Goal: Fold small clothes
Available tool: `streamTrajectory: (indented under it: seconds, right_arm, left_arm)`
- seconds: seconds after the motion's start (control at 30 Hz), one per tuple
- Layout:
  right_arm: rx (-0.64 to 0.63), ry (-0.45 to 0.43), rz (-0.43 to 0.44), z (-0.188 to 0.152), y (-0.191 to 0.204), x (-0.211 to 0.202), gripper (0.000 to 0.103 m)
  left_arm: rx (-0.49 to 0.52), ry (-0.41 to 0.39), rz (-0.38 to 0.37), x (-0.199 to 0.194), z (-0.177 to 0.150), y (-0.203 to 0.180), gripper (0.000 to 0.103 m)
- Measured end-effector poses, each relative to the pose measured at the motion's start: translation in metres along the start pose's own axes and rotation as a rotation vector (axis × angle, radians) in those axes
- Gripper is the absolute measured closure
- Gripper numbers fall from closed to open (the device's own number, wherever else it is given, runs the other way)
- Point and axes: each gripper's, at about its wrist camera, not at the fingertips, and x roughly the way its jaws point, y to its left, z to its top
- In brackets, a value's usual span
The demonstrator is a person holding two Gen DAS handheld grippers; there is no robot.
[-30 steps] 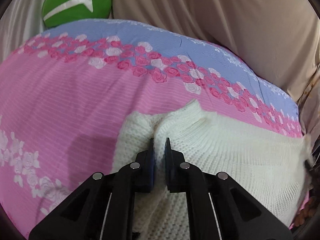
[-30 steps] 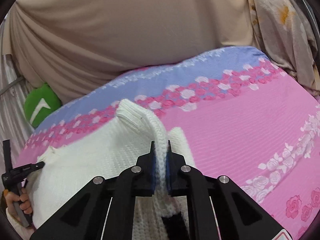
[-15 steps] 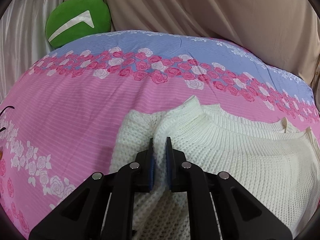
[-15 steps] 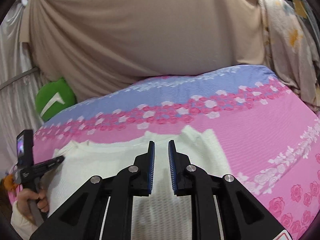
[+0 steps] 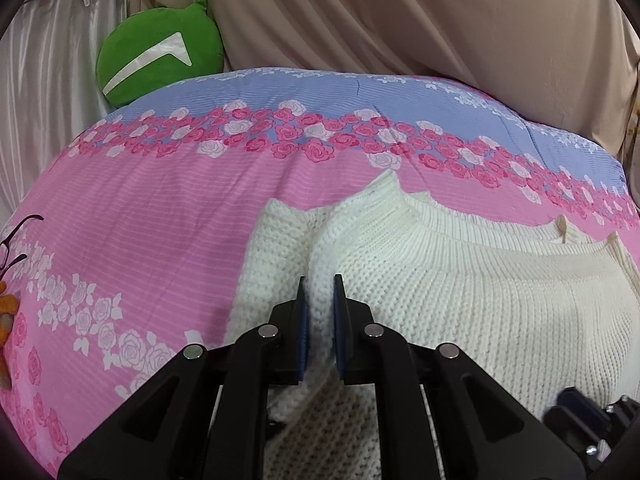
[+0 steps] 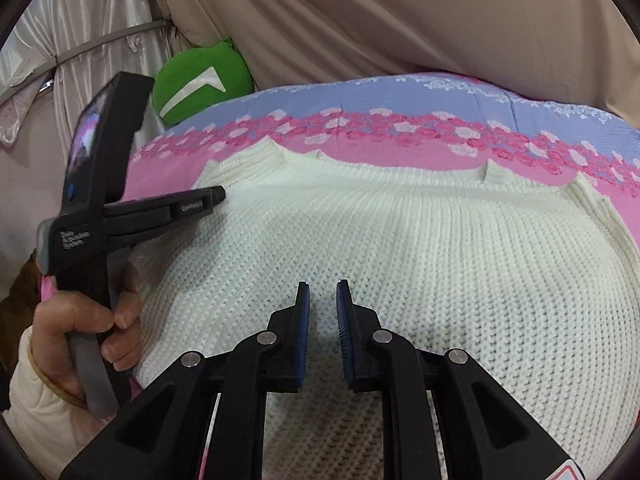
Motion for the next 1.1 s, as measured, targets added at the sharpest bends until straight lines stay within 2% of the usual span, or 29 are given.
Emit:
streamTrajectory:
  seconds: [0.1,0.17,0.23,0.3,0.37,0.43,0.5,0.57,0.67,0.73,0.8,0.87,0.97,1.1]
  right_arm:
    - [0.007,-0.003,0.009,-0.002,-0.005,0.002,0.091]
    - [0.015,-0.002,0.016,-0.003,-0.008,0.003,0.091]
    - [0.021,-0.003,0.021,-0.003,-0.009,0.003,0.092]
    - [0.021,-0.003,0.022,-0.002,-0.009,0.003,0.092]
    - [0.020,-0.002,0.025,-0.002,-0.009,0.004,0.092]
    - [0.020,0.000,0.028,-0.002,-0.010,0.005,0.092]
    - [0.023,-0.002,0.032,-0.002,-0.011,0.005,0.092]
    - [0.025,-0.003,0.036,-0.002,-0.012,0.005,0.092]
    - [0.029,-0.004,0.042,-0.002,-0.013,0.005,0.092]
    - [0.039,-0.005,0.052,-0.002,-0.015,0.005,0.092]
    - [0.067,-0.012,0.083,-0.002,-0.021,0.003,0.092]
    - [0.106,-0.035,0.103,-0.004,-0.029,-0.003,0.092]
    - [0.124,-0.082,0.076,-0.014,-0.034,-0.026,0.089]
    - [0.151,-0.129,0.049,-0.034,-0.053,-0.062,0.087]
  left_arm:
    - [-0.017,-0.003,-0.013,-0.007,-0.002,0.003,0.092]
    - [-0.038,-0.018,-0.041,-0.021,-0.006,0.009,0.086]
    - [-0.067,-0.048,-0.054,-0.043,-0.013,0.021,0.068]
    - [-0.100,-0.067,-0.049,-0.058,-0.021,0.037,0.055]
    - [-0.144,-0.057,-0.039,-0.065,-0.031,0.056,0.050]
    - [-0.179,-0.007,-0.051,-0.058,-0.041,0.070,0.047]
    - [-0.213,0.055,-0.084,-0.043,-0.051,0.079,0.046]
    - [-0.236,0.084,-0.137,-0.035,-0.058,0.080,0.046]
    - [-0.215,0.073,-0.155,-0.033,-0.058,0.069,0.048]
    - [-0.211,0.080,-0.185,-0.029,-0.055,0.062,0.066]
    - [-0.224,0.077,-0.207,-0.032,-0.052,0.061,0.078]
    - [-0.232,0.054,-0.251,-0.045,-0.046,0.059,0.082]
    - [-0.189,-0.013,-0.316,-0.078,-0.033,0.041,0.083]
    - [-0.066,-0.102,-0.415,-0.123,-0.020,-0.015,0.084]
